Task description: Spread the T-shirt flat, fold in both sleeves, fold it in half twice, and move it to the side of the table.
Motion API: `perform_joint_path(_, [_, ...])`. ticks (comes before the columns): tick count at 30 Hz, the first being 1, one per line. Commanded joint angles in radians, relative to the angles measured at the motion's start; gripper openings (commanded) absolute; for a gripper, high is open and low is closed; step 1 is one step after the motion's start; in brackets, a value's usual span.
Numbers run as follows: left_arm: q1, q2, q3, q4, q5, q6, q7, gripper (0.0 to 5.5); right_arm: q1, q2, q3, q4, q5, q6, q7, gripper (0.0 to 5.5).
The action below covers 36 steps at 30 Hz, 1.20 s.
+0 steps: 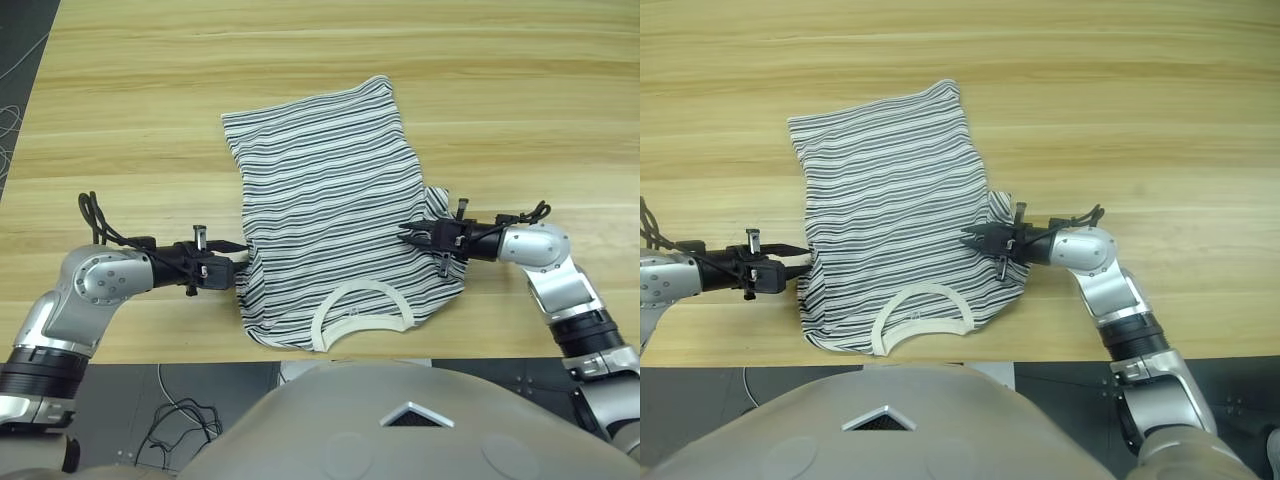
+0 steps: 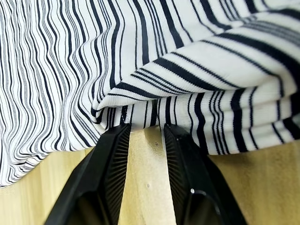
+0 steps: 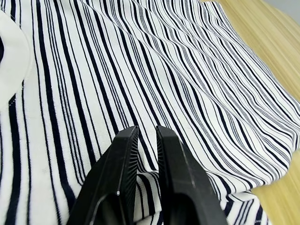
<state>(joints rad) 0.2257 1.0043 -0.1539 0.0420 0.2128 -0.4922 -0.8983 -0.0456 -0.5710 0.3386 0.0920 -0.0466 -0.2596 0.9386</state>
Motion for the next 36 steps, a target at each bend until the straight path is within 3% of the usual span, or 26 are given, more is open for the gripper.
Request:
perform_joint_path(1, [0.149, 0.04, -0.108, 0.078, 0.125, 0.039, -0.034, 1.37, -0.031, -0.028, -0.021, 0.005, -0.02, 0.013, -0.009, 0.7])
perform_joint_path(9, [0.263, 0.218, -0.068, 0.092, 0.144, 0.096, -0.024, 1.37, -0.048, -0.064, -0.064, 0.05, -0.058, 0.077, -0.06, 0.7])
perform_joint_path(22, [0.27, 0.276, -0.073, 0.092, 0.169, 0.167, 0.008, 1.37, 0.003, -0.062, -0.061, 0.007, -0.024, 0.084, -0.028, 0.7])
perform_joint_path(26, [0.301, 0.327, -0.056, 0.088, 0.191, 0.242, 0.014, 1.37, 0.05, -0.084, -0.062, -0.081, 0.066, 0.123, 0.056, 0.7])
perform_joint_path(36, [0.29, 0.312, -0.034, 0.004, 0.194, 0.258, 0.069, 1.37, 0.06, -0.082, -0.082, -0.157, 0.134, 0.174, 0.082, 0.7])
